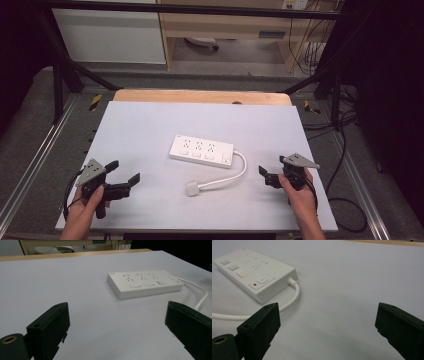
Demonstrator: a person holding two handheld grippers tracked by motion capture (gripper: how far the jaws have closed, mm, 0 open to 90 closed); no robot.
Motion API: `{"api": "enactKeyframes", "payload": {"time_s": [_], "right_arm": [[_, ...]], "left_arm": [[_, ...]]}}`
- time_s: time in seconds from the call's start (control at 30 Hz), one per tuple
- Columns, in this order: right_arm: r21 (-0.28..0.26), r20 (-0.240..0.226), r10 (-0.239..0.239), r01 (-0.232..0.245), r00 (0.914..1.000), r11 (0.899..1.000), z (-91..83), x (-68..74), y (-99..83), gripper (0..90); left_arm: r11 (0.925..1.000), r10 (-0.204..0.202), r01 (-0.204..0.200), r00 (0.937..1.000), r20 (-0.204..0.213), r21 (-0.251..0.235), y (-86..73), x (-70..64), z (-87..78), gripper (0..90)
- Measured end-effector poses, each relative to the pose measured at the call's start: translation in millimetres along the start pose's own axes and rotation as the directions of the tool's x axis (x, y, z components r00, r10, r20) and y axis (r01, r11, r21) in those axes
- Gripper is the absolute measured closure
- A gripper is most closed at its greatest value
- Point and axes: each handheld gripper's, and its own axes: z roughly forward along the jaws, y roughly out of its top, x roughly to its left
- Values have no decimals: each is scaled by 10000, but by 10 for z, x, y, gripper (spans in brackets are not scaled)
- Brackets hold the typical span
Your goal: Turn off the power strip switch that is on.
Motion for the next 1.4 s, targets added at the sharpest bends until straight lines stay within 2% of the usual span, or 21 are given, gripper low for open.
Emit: {"api": "enactKeyframes", "payload": {"time_s": [0.23,0.37,0.8,1.03,1.13,1.4], "right_arm": [[-91,-53,52,-52,10000,9999,-10,9,9,59],[-273,-77,-70,68,9999,9996,-30,26,23,54],[-851,-530,-327,281,9981,9960,-107,214,121,31],[-1226,-796,-613,512,9949,9911,-151,371,276,32],[-1333,-1023,-593,454,9930,9900,-143,424,361,35],[-1173,-1214,-677,534,9903,9917,-39,520,555,49]], "left_arm": [[10000,26,-26,10000,-9,36,-1,0,-5,58],[10000,73,-73,10000,-12,58,-3,2,-8,58],[10000,-45,45,10000,-73,15,-2,6,-14,56],[10000,-61,61,9999,-94,-28,-6,24,-25,56],[10000,-51,51,10000,-79,-43,-7,27,-32,56],[10000,-67,67,9999,-79,-3,-12,26,-34,55]]}}
